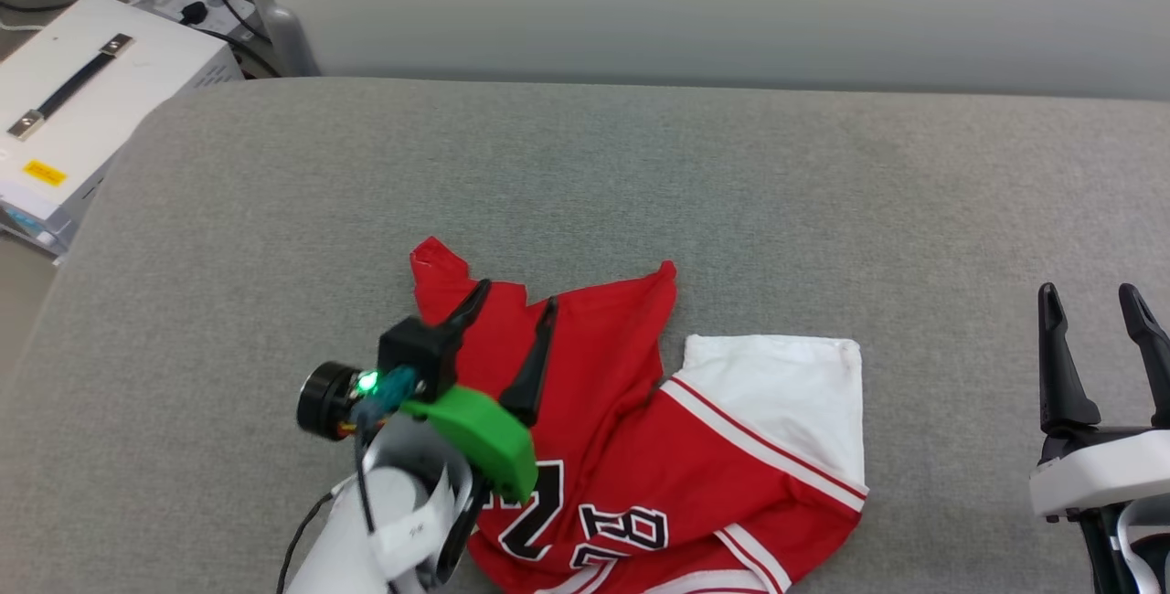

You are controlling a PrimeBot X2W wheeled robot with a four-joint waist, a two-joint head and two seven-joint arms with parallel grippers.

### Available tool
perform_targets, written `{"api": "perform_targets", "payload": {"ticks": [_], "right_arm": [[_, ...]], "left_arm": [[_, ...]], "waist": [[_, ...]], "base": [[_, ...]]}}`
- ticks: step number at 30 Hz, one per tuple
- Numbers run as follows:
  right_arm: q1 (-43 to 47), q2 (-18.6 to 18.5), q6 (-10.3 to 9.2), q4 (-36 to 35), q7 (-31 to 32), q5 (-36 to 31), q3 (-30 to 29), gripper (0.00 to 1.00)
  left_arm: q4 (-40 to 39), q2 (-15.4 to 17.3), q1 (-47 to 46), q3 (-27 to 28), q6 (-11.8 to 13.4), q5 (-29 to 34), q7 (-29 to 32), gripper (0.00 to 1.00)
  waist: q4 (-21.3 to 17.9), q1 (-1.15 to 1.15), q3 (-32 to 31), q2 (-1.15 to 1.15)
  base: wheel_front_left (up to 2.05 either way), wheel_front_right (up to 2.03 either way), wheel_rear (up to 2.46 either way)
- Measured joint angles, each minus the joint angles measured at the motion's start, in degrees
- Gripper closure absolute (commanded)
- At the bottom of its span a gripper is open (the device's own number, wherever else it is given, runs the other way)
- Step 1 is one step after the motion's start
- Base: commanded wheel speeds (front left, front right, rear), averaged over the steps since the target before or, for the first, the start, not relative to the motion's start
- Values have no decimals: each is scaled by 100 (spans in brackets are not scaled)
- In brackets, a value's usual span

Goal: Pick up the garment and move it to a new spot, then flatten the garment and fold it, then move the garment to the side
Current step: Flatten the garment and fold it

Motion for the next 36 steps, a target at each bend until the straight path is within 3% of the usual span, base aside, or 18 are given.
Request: {"api": "perform_targets", "payload": {"ticks": [4, 10, 15, 20, 21, 22, 30, 36], "right_arm": [[-46, 10, -1, -24, 30, -1, 55, 0], [-142, 116, 0, 34, -3, -16, 176, 0], [-160, 192, -1, 168, -112, -16, 212, 0], [-217, 260, -1, 353, -266, -16, 308, 0], [-223, 278, -1, 400, -293, -16, 332, 0], [-231, 291, -1, 448, -323, -16, 350, 0], [-341, 341, 0, 711, -459, -16, 450, 0], [-415, 352, 0, 846, -490, -15, 535, 0]], "left_arm": [[189, -136, -626, -355, -16, -342, 1299, 0], [636, -97, -1265, -700, -18, -345, 2937, 0], [890, 74, -1612, -738, 64, -242, 3348, 0], [1255, 285, -1778, -643, 219, -78, 3351, 0], [1332, 303, -1791, -615, 220, -80, 3351, 54], [1376, 322, -1806, -599, 219, -94, 3343, 100], [1458, 319, -2065, -573, 211, -130, 2661, 100], [1591, 122, -2675, -624, 220, -46, 2065, 100]], "waist": [[-234, 0, 167, 0], [-652, 0, 430, 0], [-991, 0, 699, 0], [-1254, 0, 964, 0], [-1305, 0, 1013, 0], [-1354, 0, 1059, 0], [-1644, 1, 1260, 0], [-1819, 1, 1242, 0]], "base": [[0, 0, 0], [0, 0, 0], [0, 0, 0], [0, 0, 0], [0, 0, 0], [0, 0, 0], [0, 0, 0], [0, 0, 0]]}}
